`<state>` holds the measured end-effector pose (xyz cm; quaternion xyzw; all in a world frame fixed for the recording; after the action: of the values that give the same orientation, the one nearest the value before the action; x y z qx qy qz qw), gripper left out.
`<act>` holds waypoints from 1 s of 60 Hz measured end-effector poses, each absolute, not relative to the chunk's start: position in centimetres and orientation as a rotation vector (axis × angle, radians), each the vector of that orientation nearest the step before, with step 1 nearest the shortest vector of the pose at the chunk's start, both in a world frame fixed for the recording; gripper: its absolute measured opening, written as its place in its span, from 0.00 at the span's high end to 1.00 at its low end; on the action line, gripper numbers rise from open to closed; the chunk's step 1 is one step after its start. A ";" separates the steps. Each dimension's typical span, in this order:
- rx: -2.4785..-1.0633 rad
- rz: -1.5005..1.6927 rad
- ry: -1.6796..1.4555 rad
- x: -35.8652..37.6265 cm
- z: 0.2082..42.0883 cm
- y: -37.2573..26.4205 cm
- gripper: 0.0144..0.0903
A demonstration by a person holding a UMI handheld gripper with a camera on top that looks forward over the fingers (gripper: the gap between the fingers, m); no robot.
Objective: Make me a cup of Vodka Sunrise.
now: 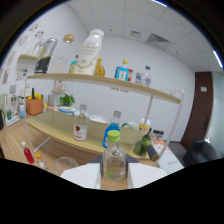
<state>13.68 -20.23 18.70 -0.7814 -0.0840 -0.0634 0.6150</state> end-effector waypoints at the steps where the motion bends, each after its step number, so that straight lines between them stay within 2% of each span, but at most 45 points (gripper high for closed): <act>1: -1.820 -0.118 -0.159 13.9 17.8 -20.2 0.73; 13: -1.991 0.038 0.051 15.8 8.4 -19.4 0.73; 20: -2.047 0.064 0.067 15.7 5.2 -19.3 0.73; 36: -2.132 0.066 0.054 15.4 2.1 -19.9 0.72; 54: -2.179 -0.004 -0.011 16.1 1.3 -21.7 0.69; 56: -2.188 -0.011 -0.010 16.2 1.3 -22.0 0.66; 60: -2.191 -0.026 0.006 16.5 2.0 -22.5 0.52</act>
<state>16.48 -22.46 2.01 -0.8892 0.0023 -0.0105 0.4573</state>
